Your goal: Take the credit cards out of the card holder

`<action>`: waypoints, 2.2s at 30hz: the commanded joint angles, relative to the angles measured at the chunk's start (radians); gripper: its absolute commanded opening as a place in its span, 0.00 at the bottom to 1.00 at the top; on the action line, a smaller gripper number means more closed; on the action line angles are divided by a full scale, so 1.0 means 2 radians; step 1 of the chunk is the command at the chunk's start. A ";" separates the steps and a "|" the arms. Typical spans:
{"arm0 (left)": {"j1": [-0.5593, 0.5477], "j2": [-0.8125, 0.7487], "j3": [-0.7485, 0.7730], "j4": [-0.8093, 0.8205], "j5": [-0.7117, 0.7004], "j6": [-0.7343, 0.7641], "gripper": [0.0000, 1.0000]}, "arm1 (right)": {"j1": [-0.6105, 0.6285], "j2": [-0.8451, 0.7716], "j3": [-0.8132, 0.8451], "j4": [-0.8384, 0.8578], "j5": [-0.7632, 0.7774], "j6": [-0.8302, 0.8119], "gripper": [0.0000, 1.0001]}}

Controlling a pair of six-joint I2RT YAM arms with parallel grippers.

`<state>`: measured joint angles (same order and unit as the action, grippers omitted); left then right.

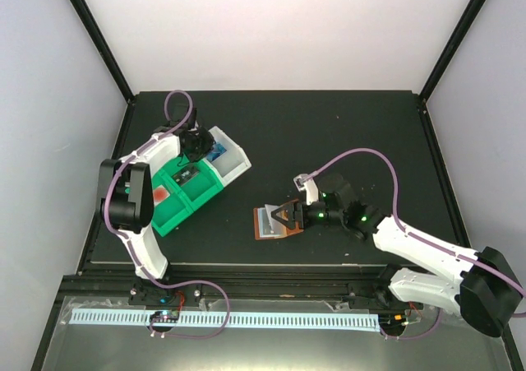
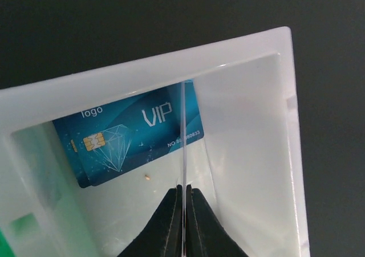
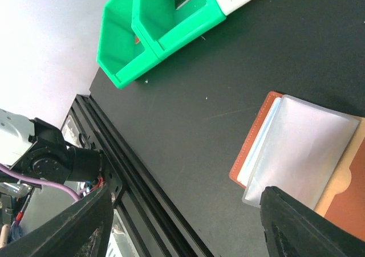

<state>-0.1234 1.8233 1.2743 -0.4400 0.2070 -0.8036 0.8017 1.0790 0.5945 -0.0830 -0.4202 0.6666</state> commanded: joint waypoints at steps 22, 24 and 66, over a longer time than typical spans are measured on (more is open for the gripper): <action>0.002 0.013 0.043 -0.022 -0.050 0.010 0.20 | 0.003 -0.004 0.013 -0.023 0.029 -0.019 0.72; 0.001 0.009 0.047 -0.030 -0.054 0.013 0.22 | 0.003 -0.006 0.010 -0.023 0.032 -0.018 0.72; -0.004 -0.384 -0.246 -0.042 0.221 0.174 0.99 | 0.036 0.079 0.037 -0.068 0.108 0.019 0.69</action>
<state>-0.1249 1.1061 0.8185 -0.5419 0.5285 -0.4946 0.8356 1.1801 0.6113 -0.2005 -0.2871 0.6971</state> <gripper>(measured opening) 0.989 0.694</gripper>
